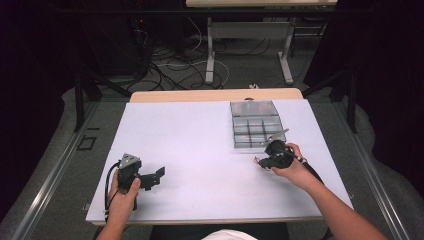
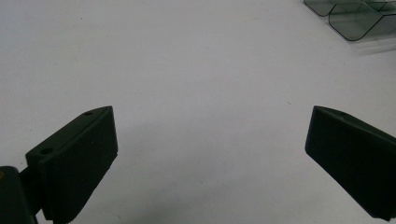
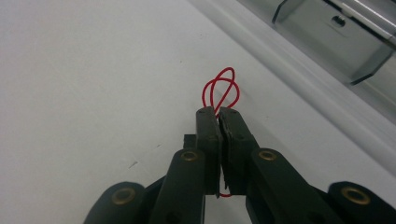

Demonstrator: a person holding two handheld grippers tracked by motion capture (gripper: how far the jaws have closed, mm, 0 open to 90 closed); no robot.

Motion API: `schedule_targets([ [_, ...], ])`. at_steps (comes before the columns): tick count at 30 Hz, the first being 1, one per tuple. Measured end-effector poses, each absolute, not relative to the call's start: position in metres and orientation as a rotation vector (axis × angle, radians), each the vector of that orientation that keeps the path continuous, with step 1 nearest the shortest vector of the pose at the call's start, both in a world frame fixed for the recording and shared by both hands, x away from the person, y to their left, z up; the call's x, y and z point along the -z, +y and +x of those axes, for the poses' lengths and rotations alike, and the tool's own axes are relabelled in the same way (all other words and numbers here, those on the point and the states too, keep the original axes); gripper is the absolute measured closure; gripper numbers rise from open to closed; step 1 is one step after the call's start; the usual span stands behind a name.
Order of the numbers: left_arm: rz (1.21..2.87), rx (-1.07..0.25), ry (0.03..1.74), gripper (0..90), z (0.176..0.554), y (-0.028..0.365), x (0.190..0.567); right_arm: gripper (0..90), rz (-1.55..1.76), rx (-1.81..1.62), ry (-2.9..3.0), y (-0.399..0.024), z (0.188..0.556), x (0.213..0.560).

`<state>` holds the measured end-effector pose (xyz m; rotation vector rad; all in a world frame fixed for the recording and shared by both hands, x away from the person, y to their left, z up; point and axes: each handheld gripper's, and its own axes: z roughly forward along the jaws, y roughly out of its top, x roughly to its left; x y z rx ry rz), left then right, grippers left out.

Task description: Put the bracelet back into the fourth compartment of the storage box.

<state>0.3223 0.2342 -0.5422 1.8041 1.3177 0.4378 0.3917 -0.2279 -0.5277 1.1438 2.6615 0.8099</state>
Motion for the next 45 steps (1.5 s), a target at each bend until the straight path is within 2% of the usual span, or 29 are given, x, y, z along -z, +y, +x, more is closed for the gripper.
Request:
schedule_targets([
  [45, 1.811, -0.434, 1.311, 3.2, 0.323, 0.233, 0.543, 87.6, 1.143, -0.895, 2.579, -0.228, 0.407, 0.492],
])
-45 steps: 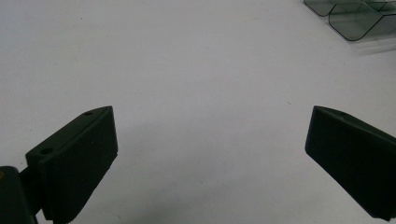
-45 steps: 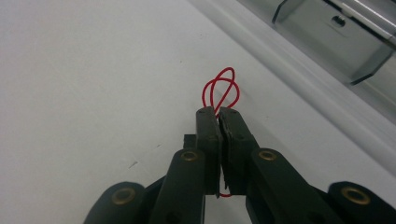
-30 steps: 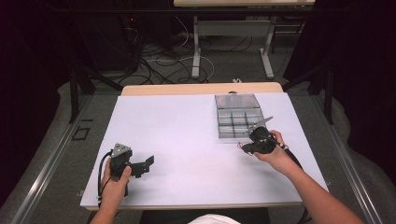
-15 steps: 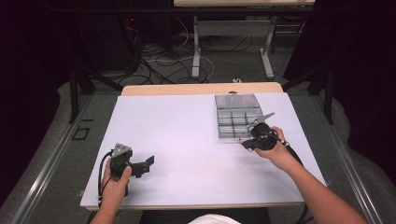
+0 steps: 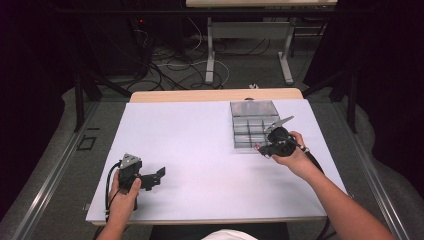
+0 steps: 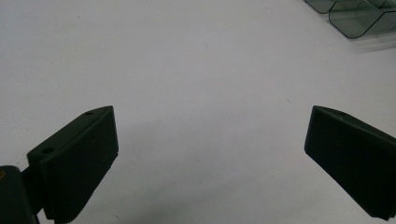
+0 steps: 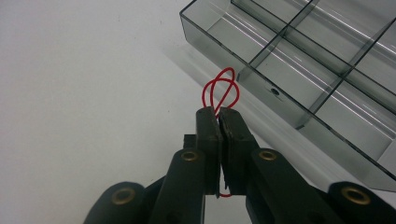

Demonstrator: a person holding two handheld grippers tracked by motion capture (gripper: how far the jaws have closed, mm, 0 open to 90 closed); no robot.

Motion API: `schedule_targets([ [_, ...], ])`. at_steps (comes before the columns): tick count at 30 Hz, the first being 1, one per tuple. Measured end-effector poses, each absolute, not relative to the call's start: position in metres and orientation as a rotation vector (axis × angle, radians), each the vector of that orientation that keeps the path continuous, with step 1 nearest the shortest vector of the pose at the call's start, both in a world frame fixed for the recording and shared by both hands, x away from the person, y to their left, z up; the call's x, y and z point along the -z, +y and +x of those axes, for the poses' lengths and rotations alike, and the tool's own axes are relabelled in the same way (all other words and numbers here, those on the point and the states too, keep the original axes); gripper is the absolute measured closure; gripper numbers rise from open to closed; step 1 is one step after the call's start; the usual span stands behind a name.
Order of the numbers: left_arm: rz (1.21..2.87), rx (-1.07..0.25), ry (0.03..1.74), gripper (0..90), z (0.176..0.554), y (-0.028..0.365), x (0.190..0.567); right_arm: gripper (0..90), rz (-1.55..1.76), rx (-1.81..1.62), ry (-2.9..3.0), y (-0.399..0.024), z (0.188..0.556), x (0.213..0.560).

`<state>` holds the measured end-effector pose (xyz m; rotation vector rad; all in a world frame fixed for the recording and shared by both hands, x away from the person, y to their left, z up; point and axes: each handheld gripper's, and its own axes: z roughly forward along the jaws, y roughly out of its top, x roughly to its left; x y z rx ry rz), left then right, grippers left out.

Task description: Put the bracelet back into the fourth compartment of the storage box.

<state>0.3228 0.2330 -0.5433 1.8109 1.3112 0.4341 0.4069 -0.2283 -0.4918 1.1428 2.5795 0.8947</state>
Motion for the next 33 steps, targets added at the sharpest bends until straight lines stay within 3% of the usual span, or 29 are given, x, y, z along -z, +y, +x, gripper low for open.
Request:
schedule_targets([
  [33, 1.813, -0.440, 1.308, 3.3, 0.323, 0.233, 0.544, 87.6, 1.188, -0.936, 2.461, -0.222, 0.426, 0.479],
])
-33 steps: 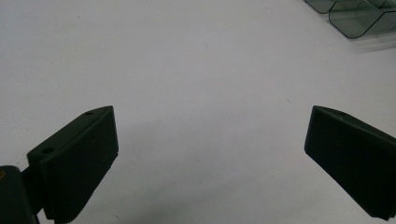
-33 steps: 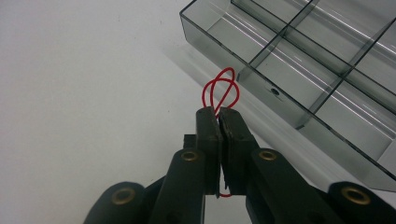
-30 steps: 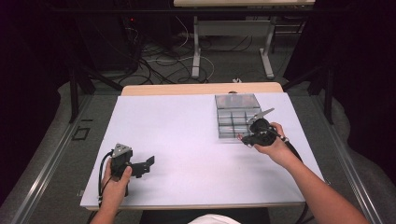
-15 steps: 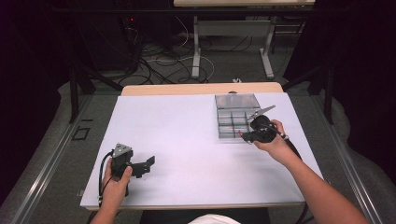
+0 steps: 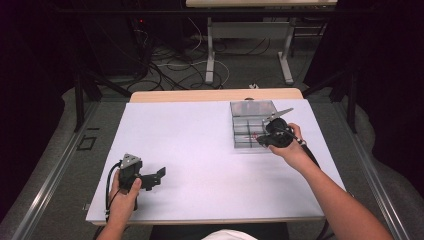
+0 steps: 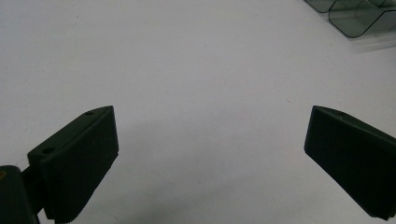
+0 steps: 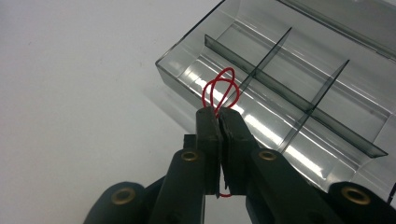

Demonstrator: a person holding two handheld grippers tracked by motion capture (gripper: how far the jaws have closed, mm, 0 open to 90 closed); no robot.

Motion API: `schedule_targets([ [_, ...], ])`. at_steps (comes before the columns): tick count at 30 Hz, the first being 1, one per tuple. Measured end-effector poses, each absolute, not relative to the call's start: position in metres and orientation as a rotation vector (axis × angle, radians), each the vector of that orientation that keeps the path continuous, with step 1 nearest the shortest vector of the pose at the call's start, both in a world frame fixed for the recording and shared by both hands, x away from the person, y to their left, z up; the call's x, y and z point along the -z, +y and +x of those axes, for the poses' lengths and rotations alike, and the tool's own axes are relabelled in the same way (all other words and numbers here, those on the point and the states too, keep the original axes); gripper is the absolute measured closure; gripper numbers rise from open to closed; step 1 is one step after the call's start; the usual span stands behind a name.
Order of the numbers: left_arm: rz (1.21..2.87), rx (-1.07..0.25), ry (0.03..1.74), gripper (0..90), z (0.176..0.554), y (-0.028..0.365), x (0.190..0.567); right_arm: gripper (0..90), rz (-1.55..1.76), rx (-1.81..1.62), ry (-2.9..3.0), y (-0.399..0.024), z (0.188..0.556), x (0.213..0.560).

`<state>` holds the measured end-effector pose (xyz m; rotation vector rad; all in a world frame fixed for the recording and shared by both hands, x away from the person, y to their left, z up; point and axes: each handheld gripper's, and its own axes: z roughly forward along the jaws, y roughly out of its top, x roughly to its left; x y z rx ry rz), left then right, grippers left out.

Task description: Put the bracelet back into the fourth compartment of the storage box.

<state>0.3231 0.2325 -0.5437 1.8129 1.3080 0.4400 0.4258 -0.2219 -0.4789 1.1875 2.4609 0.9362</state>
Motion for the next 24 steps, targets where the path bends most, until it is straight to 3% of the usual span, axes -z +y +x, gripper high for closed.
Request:
schedule_targets([
  [24, 1.816, -0.434, 1.309, 3.5, 0.323, 0.233, 0.543, 87.5, 1.162, -0.986, 2.381, -0.207, 0.446, 0.488],
])
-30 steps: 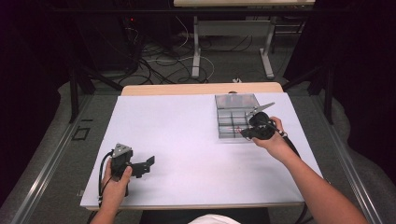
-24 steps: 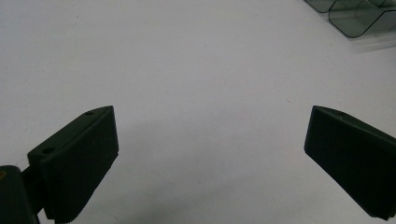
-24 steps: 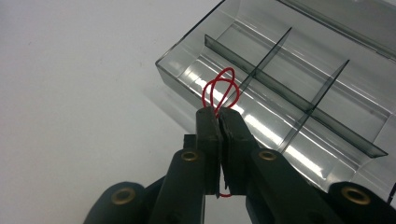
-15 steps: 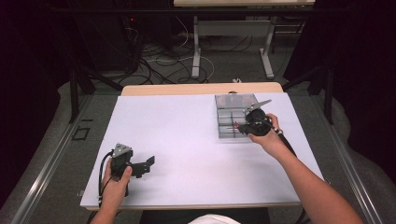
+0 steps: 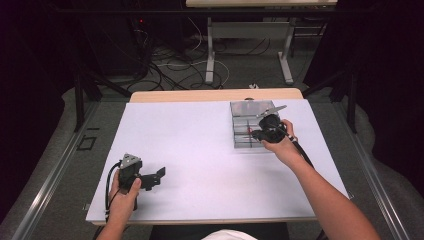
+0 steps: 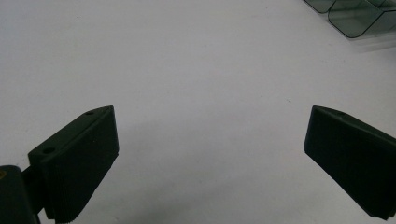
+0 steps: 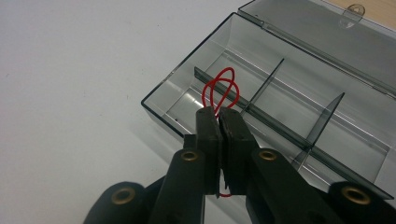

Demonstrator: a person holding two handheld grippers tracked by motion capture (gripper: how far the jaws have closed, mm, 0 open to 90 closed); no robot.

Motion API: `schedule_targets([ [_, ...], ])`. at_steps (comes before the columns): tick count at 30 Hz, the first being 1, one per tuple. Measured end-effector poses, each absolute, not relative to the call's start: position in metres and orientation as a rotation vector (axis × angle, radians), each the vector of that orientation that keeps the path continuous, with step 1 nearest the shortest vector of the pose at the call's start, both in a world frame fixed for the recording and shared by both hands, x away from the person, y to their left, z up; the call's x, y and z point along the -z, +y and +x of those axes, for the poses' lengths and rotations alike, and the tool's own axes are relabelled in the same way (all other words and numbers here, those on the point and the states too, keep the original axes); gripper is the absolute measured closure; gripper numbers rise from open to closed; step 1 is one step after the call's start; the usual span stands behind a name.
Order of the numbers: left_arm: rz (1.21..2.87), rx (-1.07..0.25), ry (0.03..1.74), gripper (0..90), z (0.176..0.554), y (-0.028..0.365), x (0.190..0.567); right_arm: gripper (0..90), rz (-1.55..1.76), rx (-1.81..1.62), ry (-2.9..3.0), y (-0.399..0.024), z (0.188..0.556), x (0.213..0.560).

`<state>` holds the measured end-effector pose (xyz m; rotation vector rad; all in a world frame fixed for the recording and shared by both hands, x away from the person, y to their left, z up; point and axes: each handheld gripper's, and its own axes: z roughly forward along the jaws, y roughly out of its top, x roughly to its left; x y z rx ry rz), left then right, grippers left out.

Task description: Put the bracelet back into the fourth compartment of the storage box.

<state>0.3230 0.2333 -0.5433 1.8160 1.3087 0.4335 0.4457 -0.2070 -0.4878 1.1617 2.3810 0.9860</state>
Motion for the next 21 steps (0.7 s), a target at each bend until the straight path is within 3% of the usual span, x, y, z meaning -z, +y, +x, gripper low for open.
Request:
schedule_targets([
  [21, 1.816, -0.435, 1.308, 3.5, 0.323, 0.234, 0.543, 87.6, 1.086, -1.016, 2.365, -0.187, 0.453, 0.491],
])
